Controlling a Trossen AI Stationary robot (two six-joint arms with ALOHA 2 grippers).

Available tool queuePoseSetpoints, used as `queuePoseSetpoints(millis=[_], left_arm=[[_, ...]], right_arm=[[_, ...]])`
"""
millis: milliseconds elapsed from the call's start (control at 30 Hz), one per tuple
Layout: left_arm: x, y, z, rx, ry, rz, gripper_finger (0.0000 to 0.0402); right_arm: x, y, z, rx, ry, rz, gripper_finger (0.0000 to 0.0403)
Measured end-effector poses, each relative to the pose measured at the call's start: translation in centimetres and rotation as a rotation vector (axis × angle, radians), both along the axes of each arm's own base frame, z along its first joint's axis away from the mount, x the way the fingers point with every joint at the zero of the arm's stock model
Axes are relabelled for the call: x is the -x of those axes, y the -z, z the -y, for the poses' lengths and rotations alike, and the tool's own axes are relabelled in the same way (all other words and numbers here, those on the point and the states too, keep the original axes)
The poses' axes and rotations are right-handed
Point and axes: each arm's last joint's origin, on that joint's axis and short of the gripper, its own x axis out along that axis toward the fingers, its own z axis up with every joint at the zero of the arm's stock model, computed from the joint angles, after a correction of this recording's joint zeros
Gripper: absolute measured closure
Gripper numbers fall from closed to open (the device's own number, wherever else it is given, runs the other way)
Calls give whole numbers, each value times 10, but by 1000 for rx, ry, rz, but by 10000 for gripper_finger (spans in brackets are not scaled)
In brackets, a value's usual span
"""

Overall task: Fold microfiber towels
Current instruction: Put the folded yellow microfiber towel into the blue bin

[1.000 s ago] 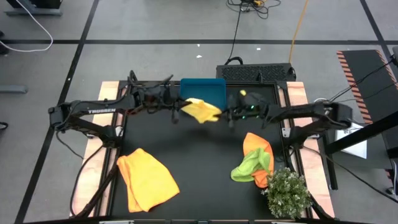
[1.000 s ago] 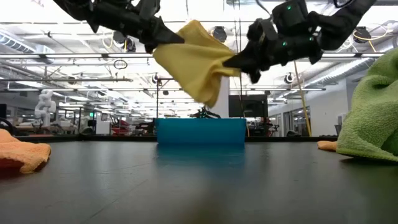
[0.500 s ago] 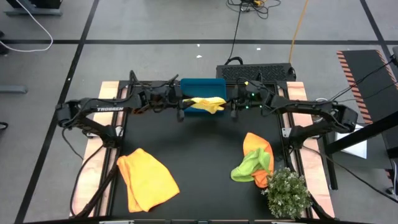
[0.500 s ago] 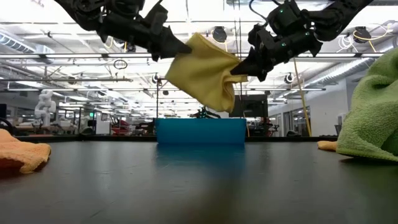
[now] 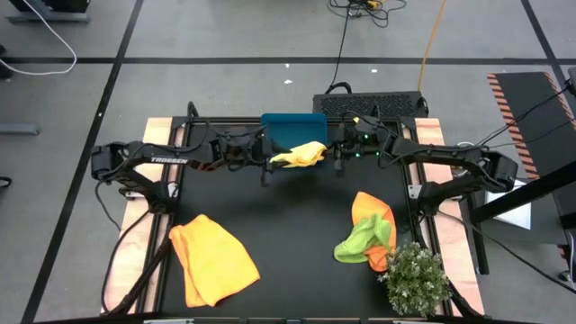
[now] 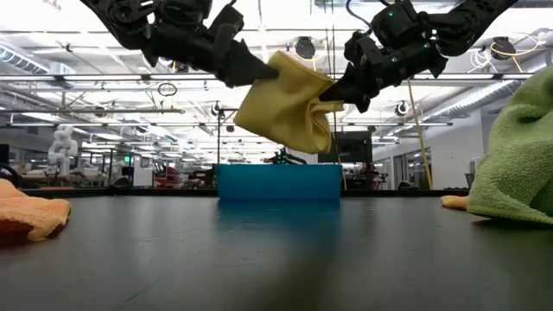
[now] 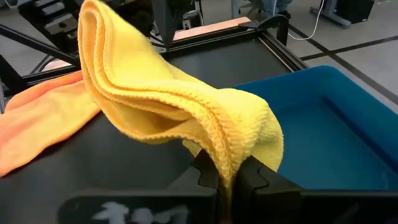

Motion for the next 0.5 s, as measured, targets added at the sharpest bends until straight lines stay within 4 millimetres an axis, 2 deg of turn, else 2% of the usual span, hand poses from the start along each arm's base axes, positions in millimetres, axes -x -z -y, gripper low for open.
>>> queuePoseSetpoints(millis=[333, 400, 500], left_arm=[[-2, -7, 3, -39, 27, 73, 269], [-2, -7, 3, -55, 6, 72, 292], [-1, -7, -1, -71, -52, 59, 367]], right_arm=[[0, 0, 1, 1, 2, 2, 403], [0, 0, 0, 9, -1, -2, 403], [1, 0, 2, 49, -8, -4, 403]])
